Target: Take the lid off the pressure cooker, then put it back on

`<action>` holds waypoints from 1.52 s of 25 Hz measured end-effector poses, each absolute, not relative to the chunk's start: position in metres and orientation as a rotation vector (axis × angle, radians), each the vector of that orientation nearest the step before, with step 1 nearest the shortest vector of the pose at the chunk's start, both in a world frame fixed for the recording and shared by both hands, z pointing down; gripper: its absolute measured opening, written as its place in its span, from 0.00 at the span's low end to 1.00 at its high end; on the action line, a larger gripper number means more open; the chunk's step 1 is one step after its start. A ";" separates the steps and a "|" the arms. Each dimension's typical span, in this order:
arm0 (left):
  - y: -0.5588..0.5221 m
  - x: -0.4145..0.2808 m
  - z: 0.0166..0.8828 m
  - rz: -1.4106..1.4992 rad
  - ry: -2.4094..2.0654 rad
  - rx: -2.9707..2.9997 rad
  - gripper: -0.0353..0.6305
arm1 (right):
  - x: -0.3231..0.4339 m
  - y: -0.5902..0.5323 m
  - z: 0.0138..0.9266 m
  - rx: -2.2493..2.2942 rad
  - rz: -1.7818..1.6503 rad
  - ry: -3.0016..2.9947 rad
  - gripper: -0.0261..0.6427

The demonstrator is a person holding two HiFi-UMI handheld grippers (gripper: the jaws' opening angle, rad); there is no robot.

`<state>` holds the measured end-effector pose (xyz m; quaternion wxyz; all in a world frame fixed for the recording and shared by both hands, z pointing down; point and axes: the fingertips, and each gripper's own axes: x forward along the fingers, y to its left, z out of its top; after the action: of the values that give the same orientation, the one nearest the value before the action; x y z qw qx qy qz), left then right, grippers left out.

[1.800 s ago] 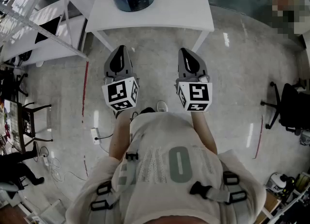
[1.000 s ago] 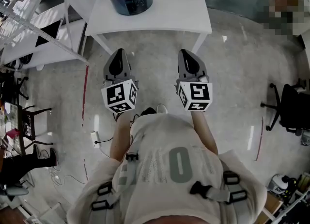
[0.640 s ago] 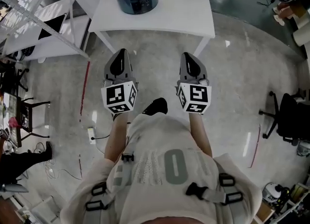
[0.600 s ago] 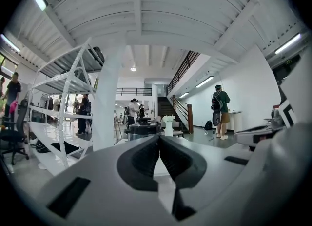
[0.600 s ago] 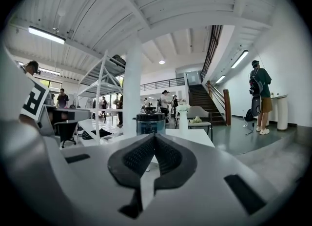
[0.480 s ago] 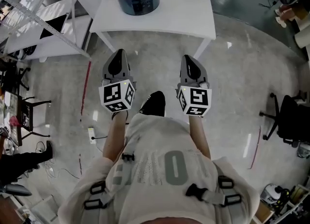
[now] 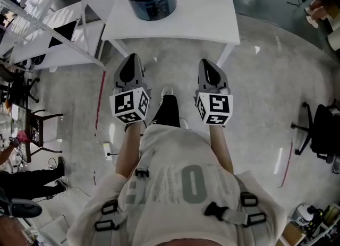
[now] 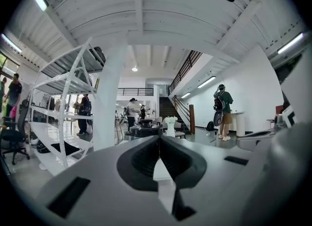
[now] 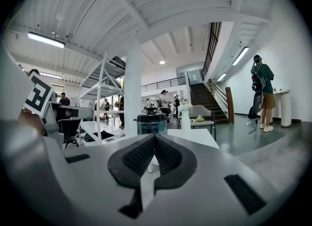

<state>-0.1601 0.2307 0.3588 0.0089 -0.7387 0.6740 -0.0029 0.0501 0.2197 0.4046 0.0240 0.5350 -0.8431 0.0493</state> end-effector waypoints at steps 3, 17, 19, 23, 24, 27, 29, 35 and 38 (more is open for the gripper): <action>0.222 -0.166 0.360 0.029 2.127 -2.313 0.08 | 0.045 0.210 0.403 1.637 0.150 -2.611 0.05; 0.119 -0.199 0.357 0.124 2.160 -2.312 0.08 | 0.038 0.117 0.385 1.660 0.002 -2.565 0.05; 0.099 -0.202 0.361 0.112 2.154 -2.323 0.08 | 0.031 0.099 0.387 1.653 0.020 -2.573 0.05; 0.053 -0.213 0.364 0.105 2.156 -2.334 0.08 | 0.009 0.054 0.385 1.618 0.030 -2.583 0.05; 0.041 -0.217 0.362 0.106 2.157 -2.333 0.08 | 0.004 0.041 0.382 1.610 0.026 -2.585 0.05; 0.003 -0.231 0.355 0.099 2.162 -2.310 0.08 | -0.009 -0.002 0.372 1.595 0.008 -2.579 0.05; -0.020 -0.240 0.349 0.082 2.165 -2.293 0.08 | -0.013 -0.029 0.366 1.589 0.003 -2.572 0.05; -0.083 -0.261 0.325 0.027 2.115 -2.217 0.08 | -0.036 -0.110 0.341 1.559 -0.034 -2.625 0.05; -0.118 -0.278 0.317 0.006 2.111 -2.186 0.08 | -0.053 -0.150 0.330 1.547 -0.102 -2.614 0.05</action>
<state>-0.2783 -0.1176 0.3169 0.0512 -0.7185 0.6937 0.0020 -0.0529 -0.1504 0.3303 0.0512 0.5083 -0.8590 -0.0334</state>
